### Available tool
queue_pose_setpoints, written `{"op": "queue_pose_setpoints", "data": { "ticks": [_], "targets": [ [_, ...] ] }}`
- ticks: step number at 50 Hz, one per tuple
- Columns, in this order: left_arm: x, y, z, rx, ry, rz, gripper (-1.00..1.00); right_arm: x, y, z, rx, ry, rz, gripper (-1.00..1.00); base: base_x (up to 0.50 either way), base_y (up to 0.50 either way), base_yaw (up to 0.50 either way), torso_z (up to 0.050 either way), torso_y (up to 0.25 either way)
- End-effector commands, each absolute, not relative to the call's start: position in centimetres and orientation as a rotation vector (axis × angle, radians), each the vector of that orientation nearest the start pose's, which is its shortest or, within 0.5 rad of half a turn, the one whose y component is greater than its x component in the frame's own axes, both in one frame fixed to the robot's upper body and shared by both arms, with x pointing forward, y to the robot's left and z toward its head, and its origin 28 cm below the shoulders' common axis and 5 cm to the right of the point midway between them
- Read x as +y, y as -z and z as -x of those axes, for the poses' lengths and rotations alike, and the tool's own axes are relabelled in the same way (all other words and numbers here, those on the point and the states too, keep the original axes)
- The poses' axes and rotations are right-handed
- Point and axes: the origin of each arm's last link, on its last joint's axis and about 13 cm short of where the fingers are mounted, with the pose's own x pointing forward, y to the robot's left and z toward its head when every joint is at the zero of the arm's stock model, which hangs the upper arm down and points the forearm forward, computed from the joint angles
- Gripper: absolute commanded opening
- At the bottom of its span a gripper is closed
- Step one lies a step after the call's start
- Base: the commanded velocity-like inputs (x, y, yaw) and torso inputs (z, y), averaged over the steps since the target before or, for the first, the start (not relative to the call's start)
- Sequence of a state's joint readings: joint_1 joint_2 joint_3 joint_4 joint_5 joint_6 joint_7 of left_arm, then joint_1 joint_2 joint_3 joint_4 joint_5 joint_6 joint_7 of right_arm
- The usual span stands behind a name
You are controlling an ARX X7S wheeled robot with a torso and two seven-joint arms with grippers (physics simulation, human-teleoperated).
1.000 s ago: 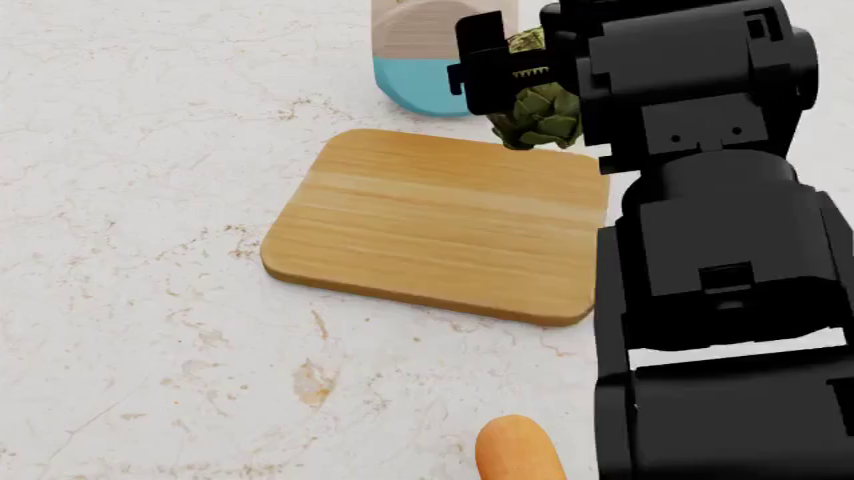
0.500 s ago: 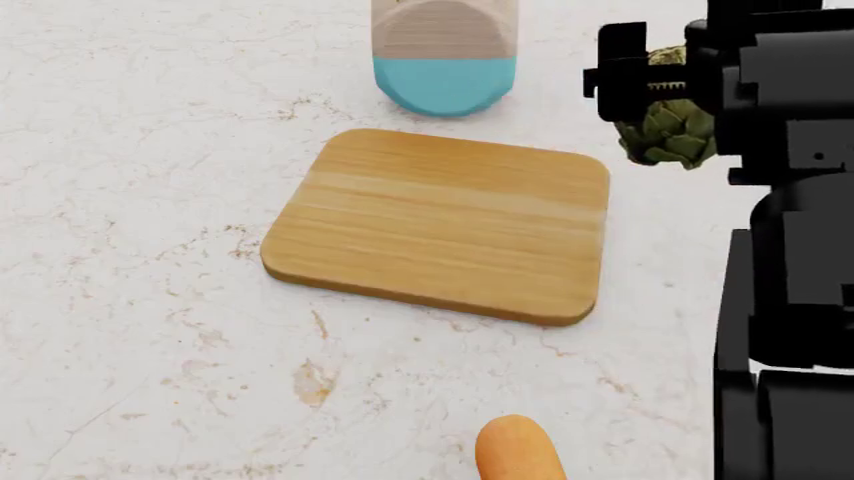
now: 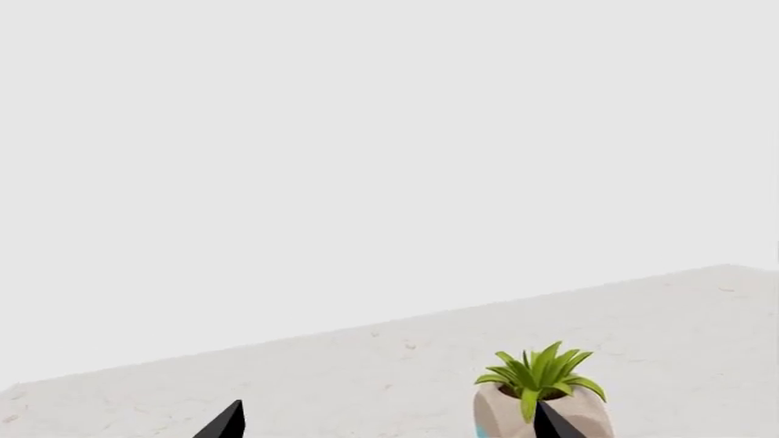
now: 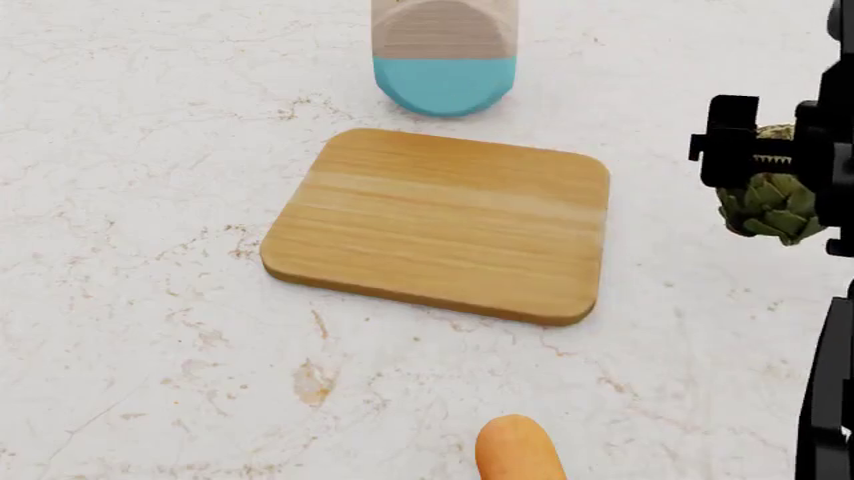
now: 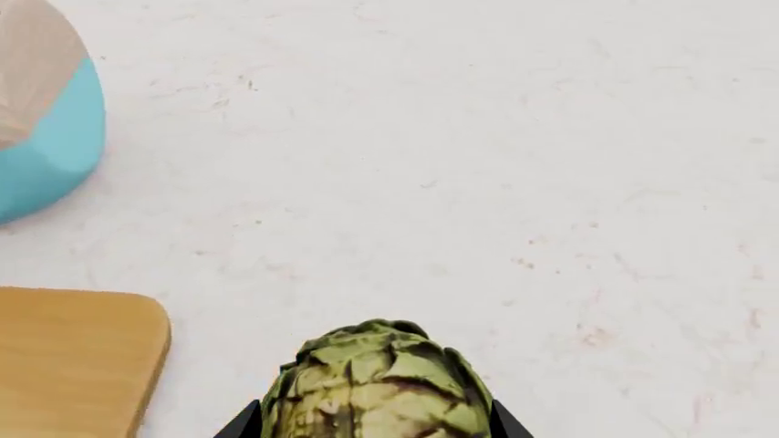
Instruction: Clear the non-vegetable object off the cutting board and place the vegetables onto it.
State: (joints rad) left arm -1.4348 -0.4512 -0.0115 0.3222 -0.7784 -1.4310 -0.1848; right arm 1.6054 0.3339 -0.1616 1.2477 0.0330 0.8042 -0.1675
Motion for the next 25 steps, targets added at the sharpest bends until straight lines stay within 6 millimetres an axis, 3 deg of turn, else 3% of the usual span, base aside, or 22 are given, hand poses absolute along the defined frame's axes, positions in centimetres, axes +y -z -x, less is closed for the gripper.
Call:
{"op": "queue_pose_setpoints", "data": {
  "ticks": [1, 25],
  "targets": [
    [27.3, -39.1, -26.1, -0.285, 0.159, -0.103, 1.00, -25.3, -25.7, -38.8, 0.484, 0.242, -0.003, -1.00, 0.00, 0.00, 0.00, 0.000, 0.000],
    [27.4, -38.9, -26.0, -0.287, 0.152, -0.097, 1.00, -25.8, -22.2, -38.2, 0.555, 0.261, -0.014, -1.00, 0.00, 0.00, 0.00, 0.000, 0.000]
  ]
}}
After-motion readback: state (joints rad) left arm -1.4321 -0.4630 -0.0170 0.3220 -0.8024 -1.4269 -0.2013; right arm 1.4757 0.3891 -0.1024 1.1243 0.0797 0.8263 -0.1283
